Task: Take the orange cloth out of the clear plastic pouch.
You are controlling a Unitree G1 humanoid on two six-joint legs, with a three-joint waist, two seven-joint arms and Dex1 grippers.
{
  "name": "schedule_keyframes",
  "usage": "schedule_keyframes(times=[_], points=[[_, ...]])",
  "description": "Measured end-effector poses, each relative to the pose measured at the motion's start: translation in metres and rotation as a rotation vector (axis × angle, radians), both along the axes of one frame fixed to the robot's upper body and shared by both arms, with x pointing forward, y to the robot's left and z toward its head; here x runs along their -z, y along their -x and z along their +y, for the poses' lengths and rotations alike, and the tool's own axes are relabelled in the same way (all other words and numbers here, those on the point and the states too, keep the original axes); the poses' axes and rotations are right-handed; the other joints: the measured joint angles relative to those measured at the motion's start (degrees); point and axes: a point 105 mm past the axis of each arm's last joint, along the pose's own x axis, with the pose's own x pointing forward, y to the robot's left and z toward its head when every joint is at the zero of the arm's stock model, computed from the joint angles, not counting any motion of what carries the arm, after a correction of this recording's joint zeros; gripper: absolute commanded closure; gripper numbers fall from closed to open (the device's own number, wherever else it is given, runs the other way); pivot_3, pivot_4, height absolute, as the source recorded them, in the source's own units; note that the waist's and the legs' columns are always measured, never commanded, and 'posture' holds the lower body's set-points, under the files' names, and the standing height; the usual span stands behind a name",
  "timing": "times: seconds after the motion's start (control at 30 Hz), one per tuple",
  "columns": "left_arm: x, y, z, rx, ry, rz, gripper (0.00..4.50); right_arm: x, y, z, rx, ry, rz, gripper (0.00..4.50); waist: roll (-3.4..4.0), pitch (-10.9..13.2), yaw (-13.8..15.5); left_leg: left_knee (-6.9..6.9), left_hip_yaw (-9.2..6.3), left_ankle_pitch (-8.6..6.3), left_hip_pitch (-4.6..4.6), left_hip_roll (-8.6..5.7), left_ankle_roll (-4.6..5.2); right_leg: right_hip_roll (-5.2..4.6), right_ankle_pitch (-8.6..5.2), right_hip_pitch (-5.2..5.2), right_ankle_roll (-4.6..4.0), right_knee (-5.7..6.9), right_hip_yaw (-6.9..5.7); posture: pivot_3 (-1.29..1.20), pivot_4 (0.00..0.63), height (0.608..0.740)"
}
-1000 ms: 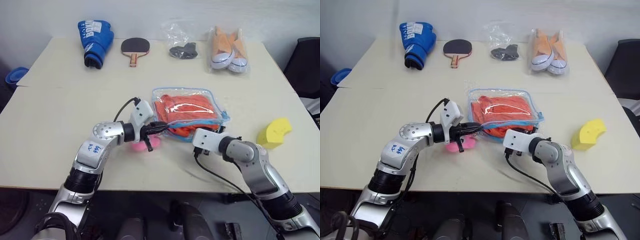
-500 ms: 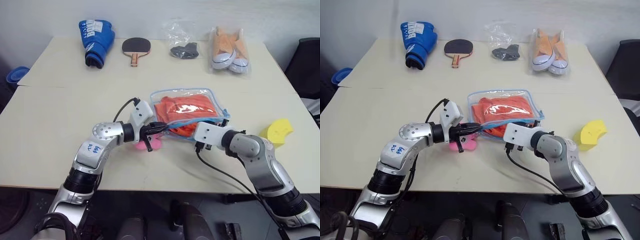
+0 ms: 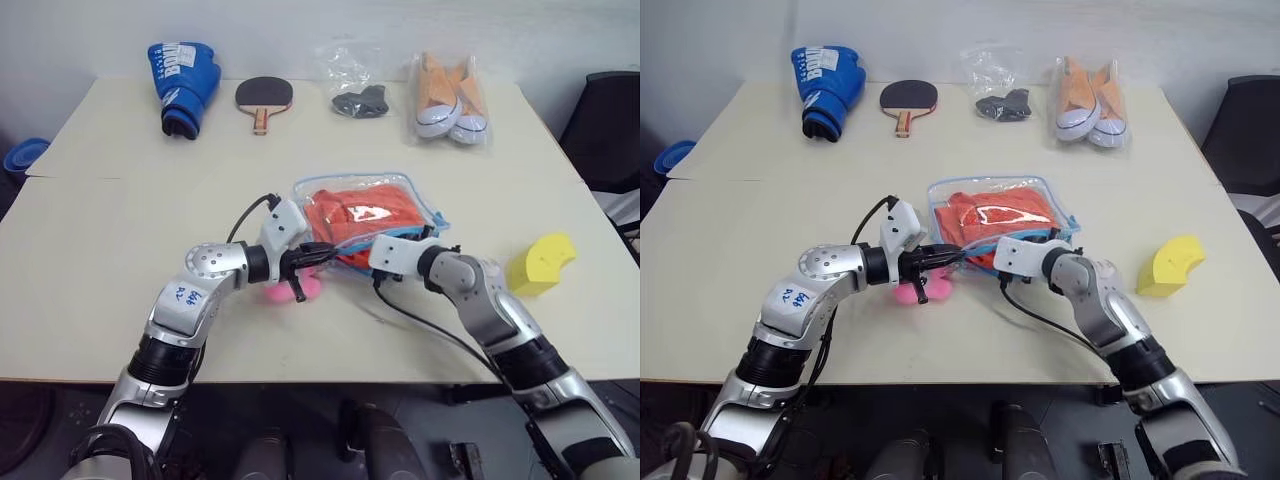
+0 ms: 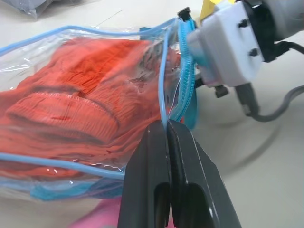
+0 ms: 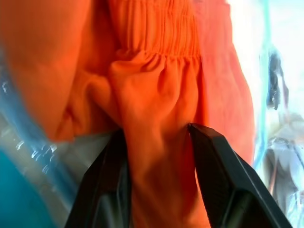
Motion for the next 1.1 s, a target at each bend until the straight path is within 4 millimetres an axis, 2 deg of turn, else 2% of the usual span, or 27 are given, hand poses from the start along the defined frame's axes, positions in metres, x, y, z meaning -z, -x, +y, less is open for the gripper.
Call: schedule_keyframes(times=[0.1, 0.2, 0.33, 0.37, 0.57, 0.83, 1.0, 1.1], points=[[0.0, 0.0, 0.0, -0.004, 0.001, -0.001, 4.5, 0.001, -0.004, 0.002, 0.002, -0.01, -0.013, 2.62, 0.0, 0.0, 0.0, 0.0, 0.0, 0.0, 0.02, 0.0, 0.0, -0.01, 0.0, 0.01, 0.0, 0.01, 0.01, 0.0, 0.15, 0.74], [0.0, -0.001, -0.001, -0.007, 0.004, -0.001, 4.5, 0.003, -0.003, 0.002, -0.006, -0.013, -0.014, 3.16, 0.01, 0.0, 0.0, -0.01, 0.0, 0.0, 0.02, 0.01, -0.01, -0.01, 0.0, 0.01, 0.0, 0.02, 0.01, 0.0, 0.15, 0.74], [0.0, -0.002, -0.001, -0.014, 0.007, -0.001, 4.5, 0.009, 0.002, 0.002, -0.01, -0.018, -0.002, 4.38, 0.01, 0.0, 0.0, 0.0, 0.0, 0.0, 0.02, 0.0, -0.01, -0.03, 0.0, 0.01, 0.0, 0.02, 0.01, 0.0, 0.15, 0.74], [0.0, -0.002, 0.0, -0.017, 0.007, 0.001, 4.5, 0.01, 0.003, 0.002, -0.011, -0.02, -0.002, 4.45, 0.01, 0.0, 0.1, 0.0, -0.01, 0.0, 0.01, 0.0, -0.01, -0.03, 0.0, 0.01, 0.0, 0.01, 0.0, 0.0, 0.15, 0.74], [0.005, -0.008, 0.002, -0.056, -0.002, 0.008, 4.5, 0.011, 0.015, -0.003, -0.026, 0.004, -0.003, 4.45, 0.01, 0.0, 0.2, -0.02, -0.06, 0.0, -0.03, -0.01, -0.01, -0.03, 0.0, 0.0, 0.0, -0.03, -0.03, 0.0, 0.15, 0.74], [0.007, -0.036, 0.011, -0.206, -0.026, -0.035, 4.5, 0.017, 0.07, -0.009, -0.135, 0.136, 0.012, 4.45, 0.01, 0.0, 0.5, -0.04, -0.09, 0.0, -0.07, -0.02, -0.01, 0.0, 0.0, 0.0, 0.01, -0.1, -0.07, 0.0, 0.15, 0.74], [0.007, -0.052, 0.021, -0.272, -0.077, -0.097, 4.5, 0.018, 0.099, -0.012, -0.208, 0.145, 0.027, 4.45, 0.02, 0.0, 0.5, -0.07, -0.07, 0.0, -0.02, -0.03, -0.02, 0.02, 0.0, 0.01, 0.01, -0.17, -0.06, 0.0, 0.15, 0.74], [0.008, -0.065, 0.033, -0.317, -0.111, -0.119, 4.5, 0.016, 0.124, -0.017, -0.301, 0.139, 0.059, 4.45, 0.01, 0.0, 0.7, -0.07, -0.07, 0.0, 0.02, -0.04, -0.02, 0.03, 0.0, 0.05, 0.01, -0.28, -0.07, 0.0, 0.15, 0.74]])
